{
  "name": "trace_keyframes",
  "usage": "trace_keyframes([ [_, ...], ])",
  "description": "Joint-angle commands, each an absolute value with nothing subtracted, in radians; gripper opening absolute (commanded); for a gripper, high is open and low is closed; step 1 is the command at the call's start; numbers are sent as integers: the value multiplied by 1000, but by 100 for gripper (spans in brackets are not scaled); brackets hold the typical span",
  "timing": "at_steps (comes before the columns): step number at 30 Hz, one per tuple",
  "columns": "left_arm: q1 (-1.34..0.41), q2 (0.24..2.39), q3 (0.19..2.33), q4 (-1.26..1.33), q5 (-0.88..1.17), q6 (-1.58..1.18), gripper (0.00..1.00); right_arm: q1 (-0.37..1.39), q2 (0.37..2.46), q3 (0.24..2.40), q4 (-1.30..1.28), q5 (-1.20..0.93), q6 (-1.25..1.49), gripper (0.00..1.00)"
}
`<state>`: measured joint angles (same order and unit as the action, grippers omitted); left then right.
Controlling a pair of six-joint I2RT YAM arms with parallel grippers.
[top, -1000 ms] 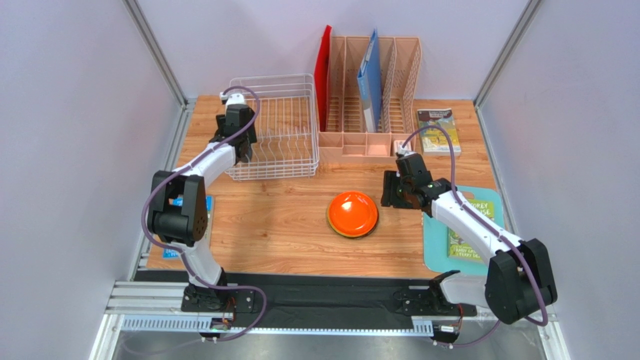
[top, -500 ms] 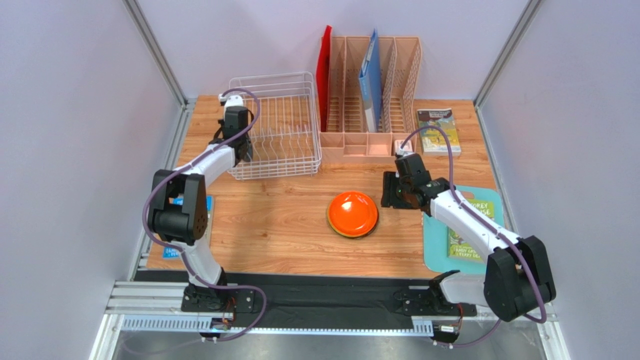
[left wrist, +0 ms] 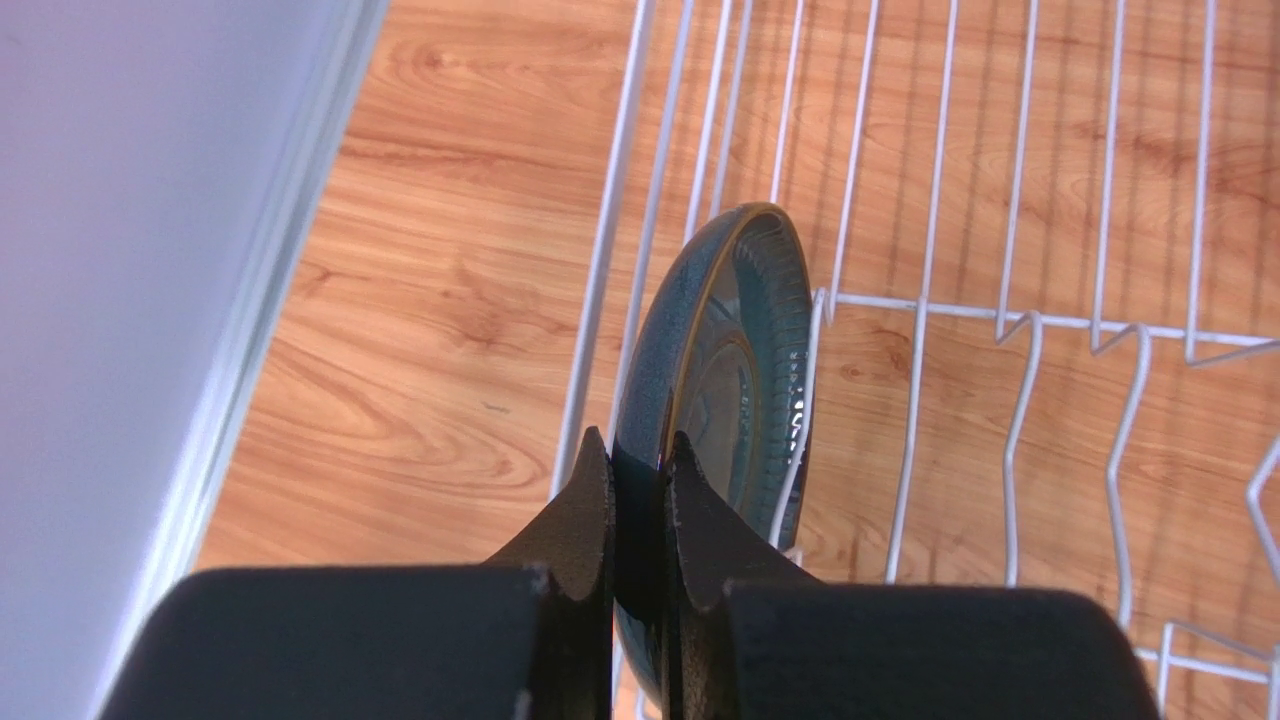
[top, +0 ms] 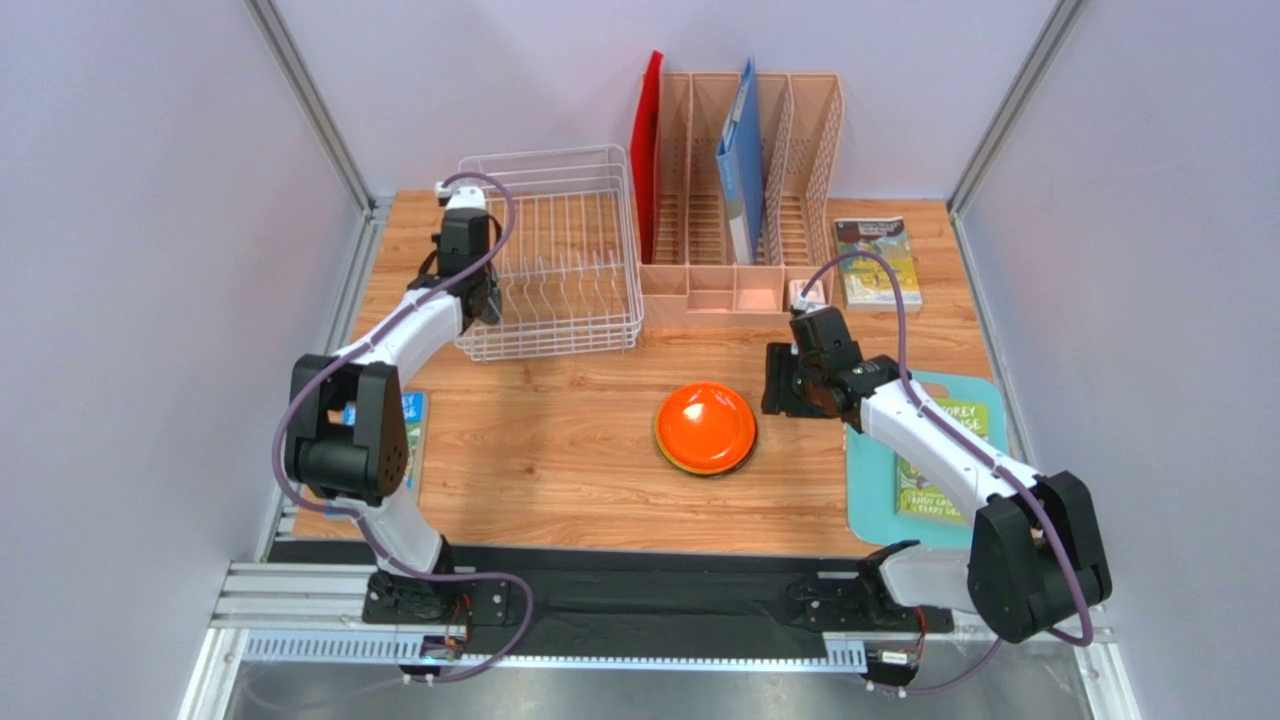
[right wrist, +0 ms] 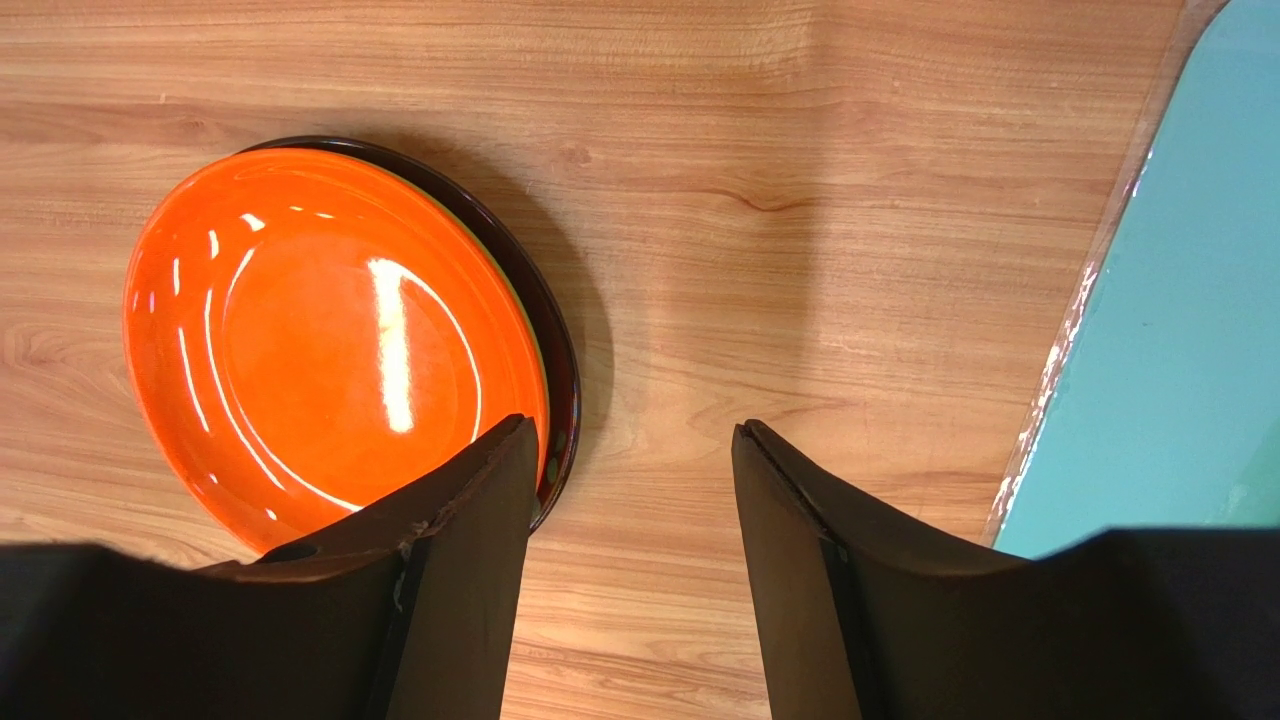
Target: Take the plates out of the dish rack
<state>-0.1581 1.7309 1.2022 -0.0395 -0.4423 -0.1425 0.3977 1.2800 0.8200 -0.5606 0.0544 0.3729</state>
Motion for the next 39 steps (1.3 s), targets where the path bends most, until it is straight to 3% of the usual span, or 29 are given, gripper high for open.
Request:
trace_keyframes([
  [1,-166,1574,1249,-46,-457,-58,0,399,1276,828,-514,49,373,56],
  [11,-181,1410,1250,-146,-463,-95,0,400,1236,828,-512,25,383,56],
  [18,-192,1235,1168,-201,-86,-346,0,399,1138,841,-499,-69,400,56],
  [21,-210,1186,1085,-143,139,-458,0,400,1097,842,-473,-118,419,57],
  [26,-293,1189,934,29,317,-592,0,400,1057,842,-414,-205,449,57],
  [39,-561,1272,842,239,344,-747,0,419,1077,781,-259,-319,528,58],
])
